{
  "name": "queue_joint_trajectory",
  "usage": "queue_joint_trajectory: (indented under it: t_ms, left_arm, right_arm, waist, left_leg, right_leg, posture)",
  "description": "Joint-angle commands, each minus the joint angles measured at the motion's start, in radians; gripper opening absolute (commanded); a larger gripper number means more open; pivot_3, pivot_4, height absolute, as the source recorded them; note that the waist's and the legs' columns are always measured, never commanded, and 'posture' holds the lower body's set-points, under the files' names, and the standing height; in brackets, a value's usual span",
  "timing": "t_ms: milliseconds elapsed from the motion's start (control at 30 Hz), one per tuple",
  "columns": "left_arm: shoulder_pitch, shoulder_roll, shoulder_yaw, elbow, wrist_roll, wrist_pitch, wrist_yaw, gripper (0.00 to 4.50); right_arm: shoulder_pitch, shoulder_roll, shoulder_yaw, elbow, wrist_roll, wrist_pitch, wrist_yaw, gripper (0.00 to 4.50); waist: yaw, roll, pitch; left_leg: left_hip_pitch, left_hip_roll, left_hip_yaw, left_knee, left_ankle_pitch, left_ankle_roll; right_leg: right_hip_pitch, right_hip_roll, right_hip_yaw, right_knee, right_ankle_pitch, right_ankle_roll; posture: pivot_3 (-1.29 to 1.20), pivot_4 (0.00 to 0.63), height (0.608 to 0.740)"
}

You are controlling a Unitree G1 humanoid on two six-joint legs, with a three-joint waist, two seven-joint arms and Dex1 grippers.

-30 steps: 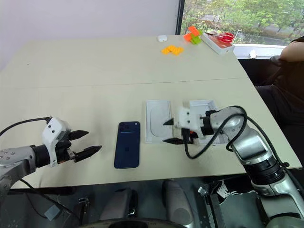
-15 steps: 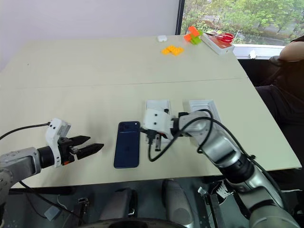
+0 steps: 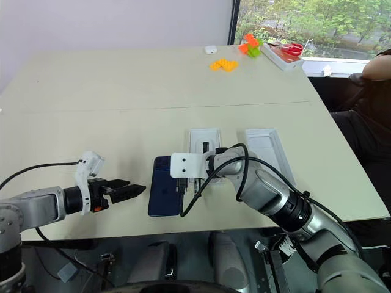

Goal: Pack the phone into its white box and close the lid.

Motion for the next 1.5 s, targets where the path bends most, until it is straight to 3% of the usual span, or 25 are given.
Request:
queue_joint_trajectory:
  t_ms: [33,267,867,1500]
  left_arm:
    - [-0.015,-0.038,0.02,0.003,-0.058,0.036,0.047,4.5]
    - [-0.025,-0.098,0.026,0.021,-0.112,0.075,0.142,4.5]
    - [0.002,-0.109,-0.019,0.063,-0.227,0.03,0.282,4.5]
    - [0.029,-0.037,-0.193,0.106,-0.498,-0.185,0.458,4.5]
  right_arm:
    - [-0.02,-0.01,0.014,-0.019,-0.028,-0.006,0.033,0.05]
    - [-0.045,-0.015,0.053,0.01,-0.077,0.0,0.1,0.05]
    - [-0.081,0.076,0.092,0.149,-0.129,-0.112,0.187,0.05]
    - [-0.056,0.18,0.028,0.207,-0.072,-0.116,0.21,0.05]
  waist:
    - [0.001,0.0,0.0]
    - [0.003,0.0,-0.001]
    - [0.003,-0.001,-0.003]
    - [0.003,0.001,-0.004]
  left_leg:
    - [0.0,0.0,0.0,0.0,0.0,0.0]
    - [0.002,-0.001,0.0,0.001,0.0,0.0]
    - [0.004,-0.001,-0.002,0.001,0.0,0.0]
    - [0.003,-0.001,-0.003,0.001,0.0,0.0]
  right_leg:
    - [0.001,0.0,0.0,0.0,0.0,0.0]
    - [0.002,0.0,0.0,0.0,0.0,0.0]
    - [0.005,-0.001,0.0,0.0,0.0,0.0]
    - [0.005,-0.001,-0.001,0.0,0.0,0.0]
  posture:
    - [0.0,0.15,0.726]
    - [0.0,0.15,0.726]
    - [0.0,0.15,0.726]
    - [0.0,0.15,0.726]
